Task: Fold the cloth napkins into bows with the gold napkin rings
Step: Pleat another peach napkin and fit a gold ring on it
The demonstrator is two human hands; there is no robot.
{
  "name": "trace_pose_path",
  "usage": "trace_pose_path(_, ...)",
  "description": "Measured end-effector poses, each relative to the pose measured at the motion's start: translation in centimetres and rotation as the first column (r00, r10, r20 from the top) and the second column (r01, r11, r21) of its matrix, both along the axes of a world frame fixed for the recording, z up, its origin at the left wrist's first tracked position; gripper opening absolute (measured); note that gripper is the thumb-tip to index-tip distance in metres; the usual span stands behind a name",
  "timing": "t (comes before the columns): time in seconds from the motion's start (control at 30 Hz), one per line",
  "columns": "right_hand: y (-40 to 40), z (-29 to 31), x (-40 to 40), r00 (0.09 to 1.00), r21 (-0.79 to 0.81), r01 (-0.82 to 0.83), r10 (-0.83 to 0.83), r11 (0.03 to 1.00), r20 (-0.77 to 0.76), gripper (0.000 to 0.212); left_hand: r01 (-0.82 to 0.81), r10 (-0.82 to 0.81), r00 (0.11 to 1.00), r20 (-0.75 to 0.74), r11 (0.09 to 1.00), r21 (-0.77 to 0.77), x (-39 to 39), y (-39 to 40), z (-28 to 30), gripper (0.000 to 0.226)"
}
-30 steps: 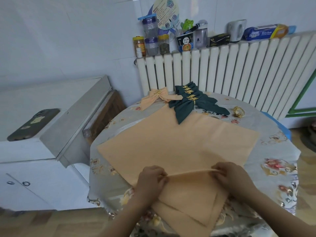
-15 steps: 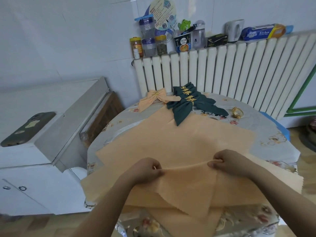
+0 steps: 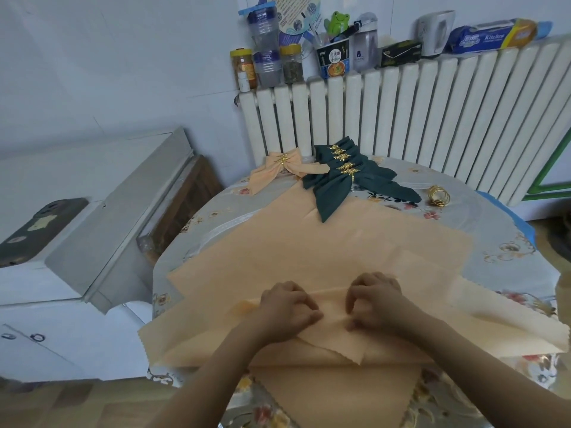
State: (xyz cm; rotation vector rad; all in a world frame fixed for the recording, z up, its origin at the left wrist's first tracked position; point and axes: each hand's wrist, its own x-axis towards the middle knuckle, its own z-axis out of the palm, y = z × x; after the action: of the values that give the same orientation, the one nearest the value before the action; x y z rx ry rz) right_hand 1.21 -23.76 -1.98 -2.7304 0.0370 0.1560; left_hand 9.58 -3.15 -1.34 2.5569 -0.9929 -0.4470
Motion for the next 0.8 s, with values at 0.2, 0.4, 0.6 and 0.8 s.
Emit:
trace_pose_path(0.2, -0.3, -0.2, 2.0, 0.999, -0.026, -0.023, 0.024, 0.999, 0.039, 0.014, 0.143, -0.121, 0.977, -0.174, 0.982, 0.123, 1.7, -0.3, 1.4, 0.044)
trace_pose_path(0.4, -2.4, 1.2, 5.4, 0.931, 0.439, 0.248, -0.337, 0.863, 0.136, 0.016, -0.159, 0.158, 0.987, -0.016, 0.978, -0.138, 5.8, -3.2, 1.4, 0.034)
trace_pose_path(0.6, -5.2, 0.0, 8.9, 0.970, 0.346, 0.241, -0.236, 0.907, -0.059, 0.062, -0.301, 0.303, 0.953, -0.011, 0.939, -0.164, 11.1, -6.3, 0.2, 0.041)
trace_pose_path(0.8, -6.0, -1.8, 11.4, 0.963, 0.221, 0.145, -0.189, 0.964, 0.192, 0.044, -0.263, 0.239, 0.959, -0.150, 0.951, -0.163, 13.5, -6.3, -0.9, 0.033)
